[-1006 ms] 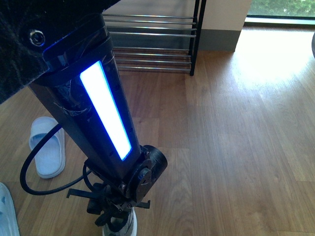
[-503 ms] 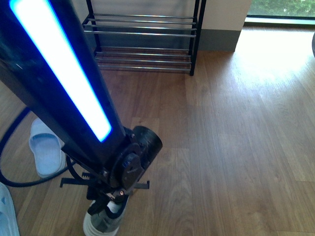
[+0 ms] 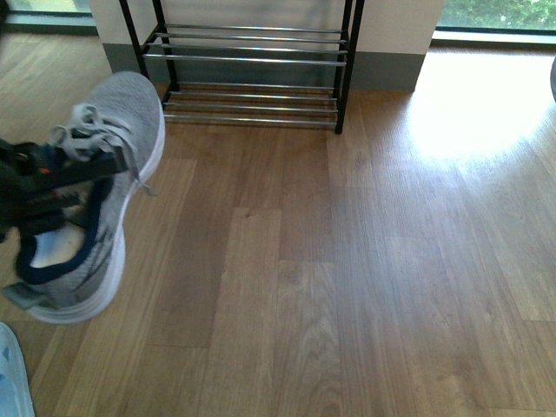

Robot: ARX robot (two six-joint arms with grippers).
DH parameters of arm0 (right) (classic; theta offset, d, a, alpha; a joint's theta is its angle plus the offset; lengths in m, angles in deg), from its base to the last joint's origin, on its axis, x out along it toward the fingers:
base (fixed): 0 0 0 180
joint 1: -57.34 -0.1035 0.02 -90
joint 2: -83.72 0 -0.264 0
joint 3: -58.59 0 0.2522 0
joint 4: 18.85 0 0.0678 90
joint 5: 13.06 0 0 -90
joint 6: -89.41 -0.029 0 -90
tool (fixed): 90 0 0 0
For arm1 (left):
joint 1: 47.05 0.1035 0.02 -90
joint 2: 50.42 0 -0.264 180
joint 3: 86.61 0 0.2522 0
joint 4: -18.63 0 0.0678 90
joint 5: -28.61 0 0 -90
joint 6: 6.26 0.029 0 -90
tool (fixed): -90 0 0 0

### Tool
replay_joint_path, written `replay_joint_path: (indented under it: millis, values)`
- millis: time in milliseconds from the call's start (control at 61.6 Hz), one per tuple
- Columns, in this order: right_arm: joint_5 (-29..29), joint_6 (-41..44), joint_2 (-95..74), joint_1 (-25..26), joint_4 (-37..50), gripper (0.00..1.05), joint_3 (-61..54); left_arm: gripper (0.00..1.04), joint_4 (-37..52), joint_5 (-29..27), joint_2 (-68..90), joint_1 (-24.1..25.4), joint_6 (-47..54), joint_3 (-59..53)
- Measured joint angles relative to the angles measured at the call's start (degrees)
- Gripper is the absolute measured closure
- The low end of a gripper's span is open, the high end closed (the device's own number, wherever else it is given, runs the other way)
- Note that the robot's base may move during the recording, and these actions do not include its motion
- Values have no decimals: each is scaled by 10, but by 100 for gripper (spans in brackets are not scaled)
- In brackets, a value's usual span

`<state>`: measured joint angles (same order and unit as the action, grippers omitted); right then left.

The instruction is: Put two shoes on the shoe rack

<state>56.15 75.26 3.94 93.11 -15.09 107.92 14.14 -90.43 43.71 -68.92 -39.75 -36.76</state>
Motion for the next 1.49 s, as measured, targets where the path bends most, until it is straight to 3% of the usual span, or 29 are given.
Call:
replay_joint_path:
  millis: [341, 1492]
  values:
    - [0, 0, 0, 0, 0, 103, 0, 103, -105, -42, -312, 30, 40, -91]
    - [4, 0, 0, 2, 0, 103, -1, 103, -106, -38, -320, 31, 50, -92]
